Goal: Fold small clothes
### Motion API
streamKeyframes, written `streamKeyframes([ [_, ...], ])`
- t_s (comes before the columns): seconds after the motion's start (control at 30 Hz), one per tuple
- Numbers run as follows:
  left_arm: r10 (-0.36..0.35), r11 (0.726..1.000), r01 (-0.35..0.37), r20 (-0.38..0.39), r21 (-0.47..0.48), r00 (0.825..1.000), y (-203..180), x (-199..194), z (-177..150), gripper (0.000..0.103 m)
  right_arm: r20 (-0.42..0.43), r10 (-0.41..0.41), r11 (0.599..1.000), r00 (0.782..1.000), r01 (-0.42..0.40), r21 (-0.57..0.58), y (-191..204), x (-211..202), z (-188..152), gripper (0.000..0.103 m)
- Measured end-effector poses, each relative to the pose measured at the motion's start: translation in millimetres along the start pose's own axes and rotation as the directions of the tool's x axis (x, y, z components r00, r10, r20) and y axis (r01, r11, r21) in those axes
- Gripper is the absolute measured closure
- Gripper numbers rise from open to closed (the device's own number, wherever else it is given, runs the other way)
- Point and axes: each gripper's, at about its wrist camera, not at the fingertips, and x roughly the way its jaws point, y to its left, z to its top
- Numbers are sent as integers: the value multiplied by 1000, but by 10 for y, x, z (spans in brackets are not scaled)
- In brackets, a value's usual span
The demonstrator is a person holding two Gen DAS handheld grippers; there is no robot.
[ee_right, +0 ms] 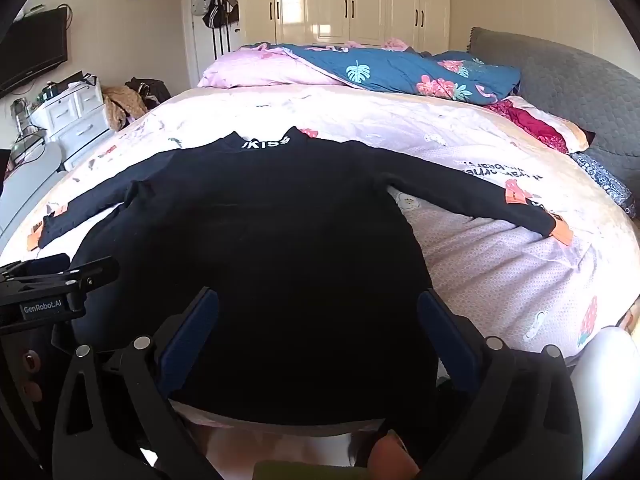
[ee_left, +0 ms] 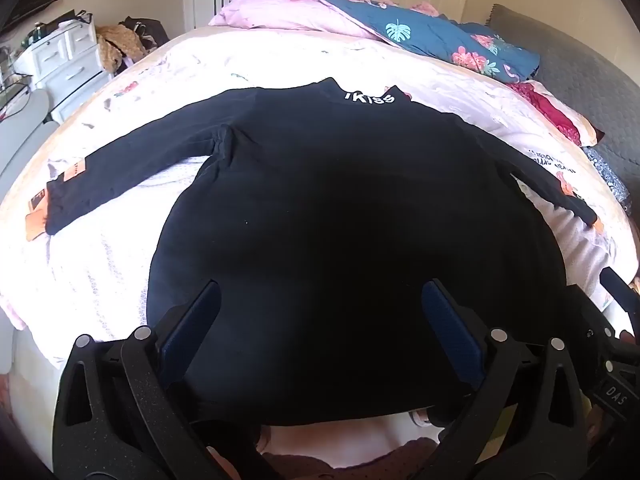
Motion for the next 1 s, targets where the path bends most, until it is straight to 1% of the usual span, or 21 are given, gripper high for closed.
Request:
streamKeyframes([
  [0.17, -8, 1000, 8, -3, -9, 1000, 13, -17, 2, 9, -8, 1, 1000, 1000, -1, 22, -59, 14, -9, 4],
  [0.23, -11, 1000, 11, -2, -10, 1000, -14, -52, 23, 9, -12, -3, 1000, 1000, 4, 23, -57, 11, -8, 4],
  [0.4, -8, 1000, 8, -3, 0, 1000, -11, 6, 2, 9, -10, -13, 1000, 1000, 13, 12, -31, -22, 6, 4],
  [1.0, -5, 1000, 5, 7, 6, 1000, -25, -31, -14, 9, -14, -19, 1000, 1000, 19, 7, -21, -42, -9, 4],
])
